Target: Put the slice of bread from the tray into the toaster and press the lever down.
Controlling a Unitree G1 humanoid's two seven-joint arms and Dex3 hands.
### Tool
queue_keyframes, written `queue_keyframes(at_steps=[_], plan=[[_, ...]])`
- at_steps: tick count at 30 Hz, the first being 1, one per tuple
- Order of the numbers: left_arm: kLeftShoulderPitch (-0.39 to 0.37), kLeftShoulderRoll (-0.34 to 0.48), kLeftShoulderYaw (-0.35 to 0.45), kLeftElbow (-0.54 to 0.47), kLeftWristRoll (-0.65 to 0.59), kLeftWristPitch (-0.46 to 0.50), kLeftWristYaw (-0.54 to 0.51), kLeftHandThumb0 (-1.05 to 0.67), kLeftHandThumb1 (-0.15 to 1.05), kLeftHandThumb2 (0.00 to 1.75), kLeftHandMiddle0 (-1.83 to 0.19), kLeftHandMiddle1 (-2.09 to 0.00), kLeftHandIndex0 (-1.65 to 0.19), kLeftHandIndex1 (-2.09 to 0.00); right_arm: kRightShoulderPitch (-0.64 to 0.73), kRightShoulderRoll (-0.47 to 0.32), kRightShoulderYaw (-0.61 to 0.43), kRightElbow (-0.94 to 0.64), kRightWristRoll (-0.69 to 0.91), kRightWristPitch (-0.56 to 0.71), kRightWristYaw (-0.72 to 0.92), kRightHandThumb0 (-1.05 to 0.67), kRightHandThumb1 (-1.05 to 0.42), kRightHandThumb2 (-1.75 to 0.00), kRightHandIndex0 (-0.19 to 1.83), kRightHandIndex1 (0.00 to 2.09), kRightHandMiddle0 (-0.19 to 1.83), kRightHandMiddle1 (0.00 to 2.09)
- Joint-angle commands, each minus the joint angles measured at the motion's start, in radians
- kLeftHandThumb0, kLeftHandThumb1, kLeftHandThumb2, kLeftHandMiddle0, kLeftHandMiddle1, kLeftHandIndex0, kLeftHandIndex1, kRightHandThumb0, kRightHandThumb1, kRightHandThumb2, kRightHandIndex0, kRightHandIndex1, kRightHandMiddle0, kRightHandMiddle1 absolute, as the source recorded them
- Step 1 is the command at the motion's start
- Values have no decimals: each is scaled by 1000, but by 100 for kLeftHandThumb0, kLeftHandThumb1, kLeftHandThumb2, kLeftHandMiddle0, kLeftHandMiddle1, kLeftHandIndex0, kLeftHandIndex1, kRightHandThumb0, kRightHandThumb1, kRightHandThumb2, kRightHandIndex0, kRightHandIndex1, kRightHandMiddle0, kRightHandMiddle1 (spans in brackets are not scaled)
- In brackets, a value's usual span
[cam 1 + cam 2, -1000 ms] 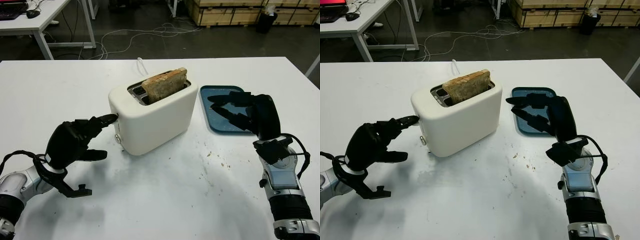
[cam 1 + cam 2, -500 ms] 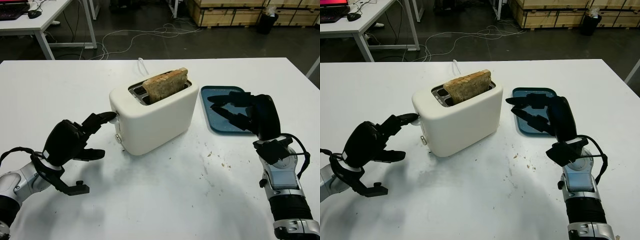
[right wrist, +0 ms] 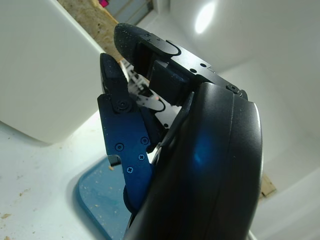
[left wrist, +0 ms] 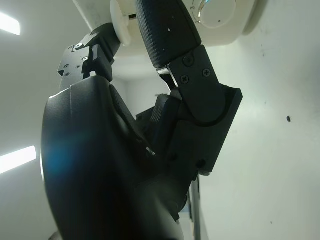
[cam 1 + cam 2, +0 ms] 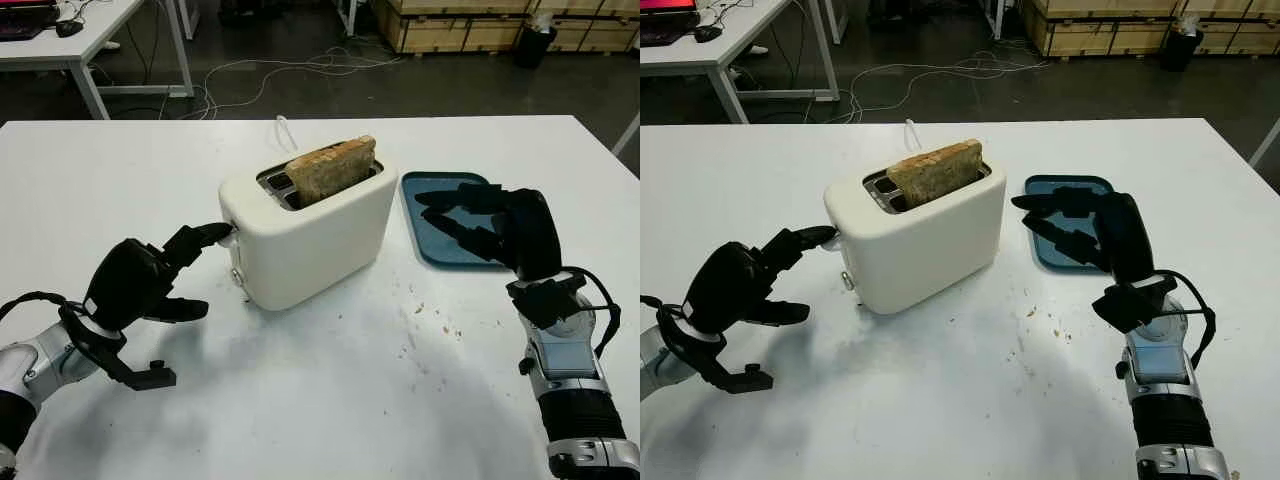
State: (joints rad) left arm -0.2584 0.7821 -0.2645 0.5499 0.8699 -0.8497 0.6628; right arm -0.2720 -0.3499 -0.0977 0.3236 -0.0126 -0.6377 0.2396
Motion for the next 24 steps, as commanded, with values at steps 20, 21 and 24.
queue_keyframes(at_steps=[20, 21, 24], plan=[[-29, -44, -89, 59, -34, -56, -150, -105, 92, 91, -157, -175, 0, -131, -15, -2, 0, -4, 0, -8, -3, -23, -92, -4, 84, 87, 114, 2], [-27, -44, -98, 62, -34, -47, -169, -105, 92, 90, -157, -175, 0, -137, -16, -2, -1, -1, 2, -11, -1, -24, -92, -4, 84, 87, 114, 2], [-20, -52, -119, 81, -27, -28, -182, -105, 92, 88, -157, -175, 0, -148, -17, -7, -3, 5, 0, -19, -1, -24, -92, -4, 84, 86, 114, 2]])
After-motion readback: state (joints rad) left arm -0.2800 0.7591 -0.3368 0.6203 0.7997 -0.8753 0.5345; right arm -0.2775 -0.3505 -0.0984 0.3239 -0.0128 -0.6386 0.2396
